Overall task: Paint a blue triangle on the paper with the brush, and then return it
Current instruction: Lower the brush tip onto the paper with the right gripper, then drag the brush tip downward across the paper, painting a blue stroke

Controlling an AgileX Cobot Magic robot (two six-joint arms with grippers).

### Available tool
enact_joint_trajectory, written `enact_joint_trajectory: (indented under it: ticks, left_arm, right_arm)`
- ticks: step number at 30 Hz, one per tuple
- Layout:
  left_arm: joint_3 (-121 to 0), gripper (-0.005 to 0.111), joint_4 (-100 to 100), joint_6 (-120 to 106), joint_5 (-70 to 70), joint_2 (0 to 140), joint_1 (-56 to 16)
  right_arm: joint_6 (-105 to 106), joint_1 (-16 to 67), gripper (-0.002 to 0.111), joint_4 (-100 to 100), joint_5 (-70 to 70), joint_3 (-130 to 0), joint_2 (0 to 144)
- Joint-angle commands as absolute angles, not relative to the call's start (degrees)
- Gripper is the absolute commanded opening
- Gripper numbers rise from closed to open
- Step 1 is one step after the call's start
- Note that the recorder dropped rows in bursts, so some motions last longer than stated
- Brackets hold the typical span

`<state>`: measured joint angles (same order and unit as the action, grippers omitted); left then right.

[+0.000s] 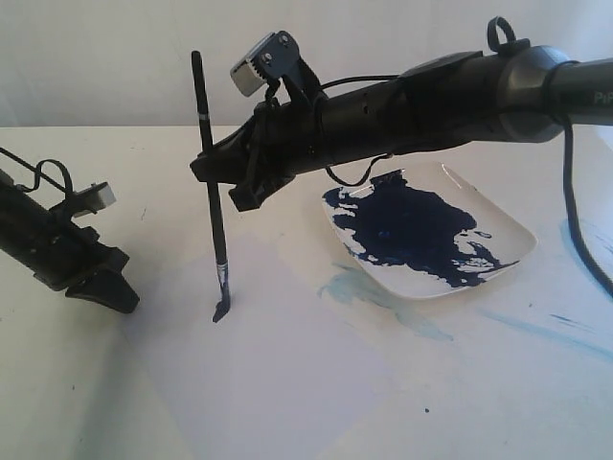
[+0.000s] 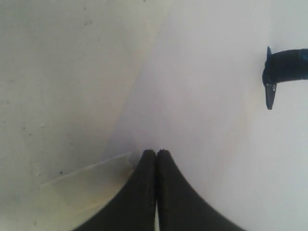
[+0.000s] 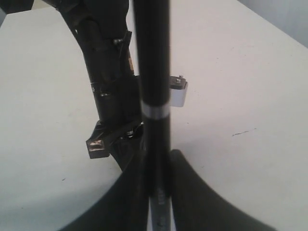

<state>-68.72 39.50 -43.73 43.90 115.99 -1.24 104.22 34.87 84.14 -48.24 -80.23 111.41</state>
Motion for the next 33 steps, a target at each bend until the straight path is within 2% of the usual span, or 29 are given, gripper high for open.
enact_joint_trajectory:
  ticks: [1,33]
  left_arm:
    - [-68.02,0.0,36.76,-43.49,44.36,117.3,-1.29]
    - [-68.02,0.0,36.76,-43.49,44.09,117.3,-1.29]
  right_arm:
    - [104.67,34.81,0.0,84.75,-50.7,-80.49,111.45]
    - [104.89,34.81,0.0,85.03,-49.93,-80.49,111.5]
